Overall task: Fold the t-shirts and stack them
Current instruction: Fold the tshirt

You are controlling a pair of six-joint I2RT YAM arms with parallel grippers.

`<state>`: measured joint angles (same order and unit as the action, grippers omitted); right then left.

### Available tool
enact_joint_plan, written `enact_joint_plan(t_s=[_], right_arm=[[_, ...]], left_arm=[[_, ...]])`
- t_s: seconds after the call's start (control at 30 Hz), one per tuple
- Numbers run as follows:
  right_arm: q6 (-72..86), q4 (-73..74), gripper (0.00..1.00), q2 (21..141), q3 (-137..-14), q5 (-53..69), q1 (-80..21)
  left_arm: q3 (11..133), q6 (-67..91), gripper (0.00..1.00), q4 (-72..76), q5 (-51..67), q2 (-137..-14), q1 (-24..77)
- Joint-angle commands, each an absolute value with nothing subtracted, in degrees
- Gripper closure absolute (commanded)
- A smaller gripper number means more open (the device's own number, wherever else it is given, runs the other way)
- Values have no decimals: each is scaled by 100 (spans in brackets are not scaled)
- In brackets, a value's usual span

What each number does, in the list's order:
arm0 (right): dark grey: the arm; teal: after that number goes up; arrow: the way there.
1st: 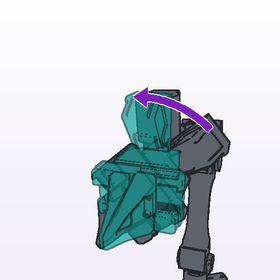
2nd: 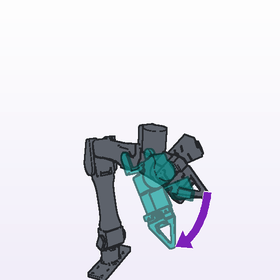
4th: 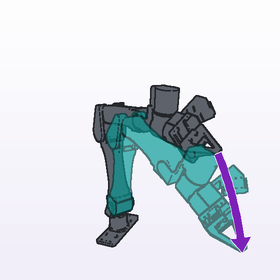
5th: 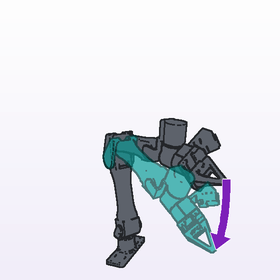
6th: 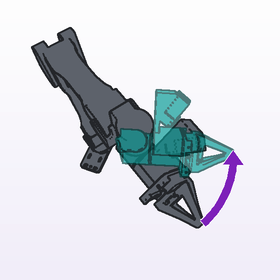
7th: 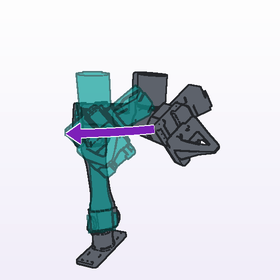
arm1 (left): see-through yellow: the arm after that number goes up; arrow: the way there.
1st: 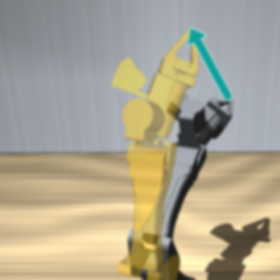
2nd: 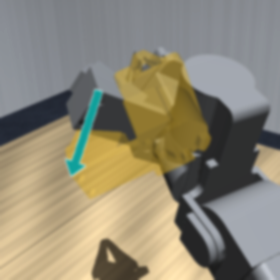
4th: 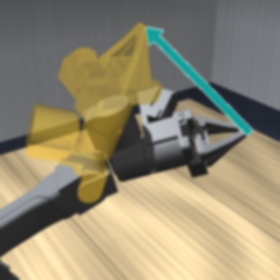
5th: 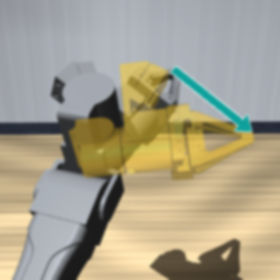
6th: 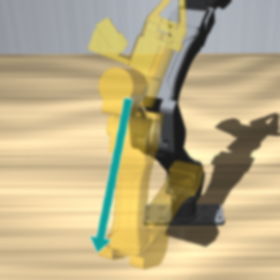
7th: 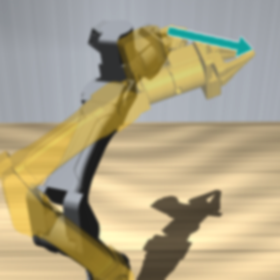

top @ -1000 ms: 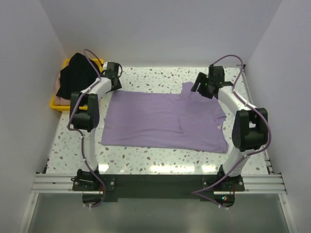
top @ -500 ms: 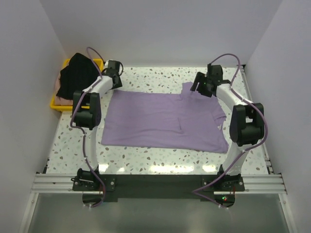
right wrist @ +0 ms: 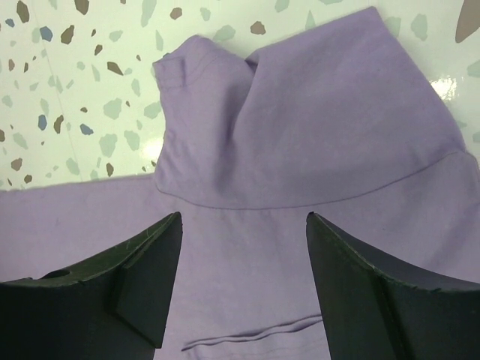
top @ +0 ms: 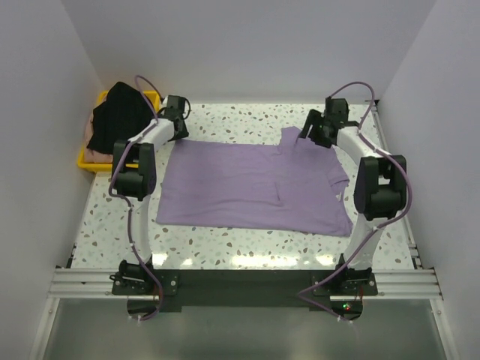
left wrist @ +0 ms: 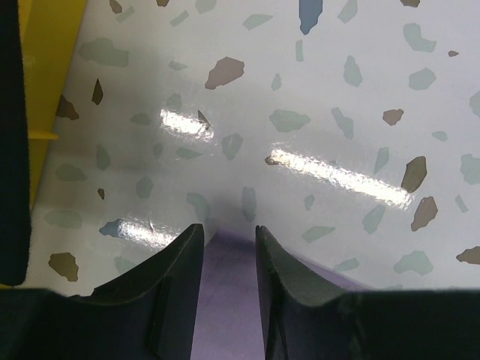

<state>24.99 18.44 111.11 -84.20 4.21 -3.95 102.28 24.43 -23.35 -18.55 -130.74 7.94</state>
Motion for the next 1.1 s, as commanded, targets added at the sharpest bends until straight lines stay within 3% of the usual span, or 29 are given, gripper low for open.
enact_joint_plan(t_s=[0.0, 0.43, 0.53, 0.57, 0.67, 0.77, 1.07], right_arm=[[2355, 1679, 30, 11302, -8780, 431, -325], [2285, 1758, 30, 12102, -9623, 396, -9], [2206, 1775, 30, 12243, -9826, 334, 78], [2189, 1784, 30, 12278, -9878, 317, 157], [2136, 1863, 30, 12462, -10107, 308, 246], [2057, 1890, 29, 12638, -10265, 237, 299], [1969, 2118, 30, 13464, -11056, 202, 343]], left_arm=[[10239, 2452, 62, -2171, -1793, -13122, 800], [10143, 2443, 66, -2118, -1705, -13192, 800], [10142, 2426, 74, -2101, -1705, -13201, 800], [10134, 2408, 82, -2092, -1714, -13201, 800], [10151, 2382, 94, -2083, -1705, -13210, 800], [10169, 2382, 100, -2083, -1705, -13219, 791], [10134, 2347, 100, -2039, -1731, -13236, 791]])
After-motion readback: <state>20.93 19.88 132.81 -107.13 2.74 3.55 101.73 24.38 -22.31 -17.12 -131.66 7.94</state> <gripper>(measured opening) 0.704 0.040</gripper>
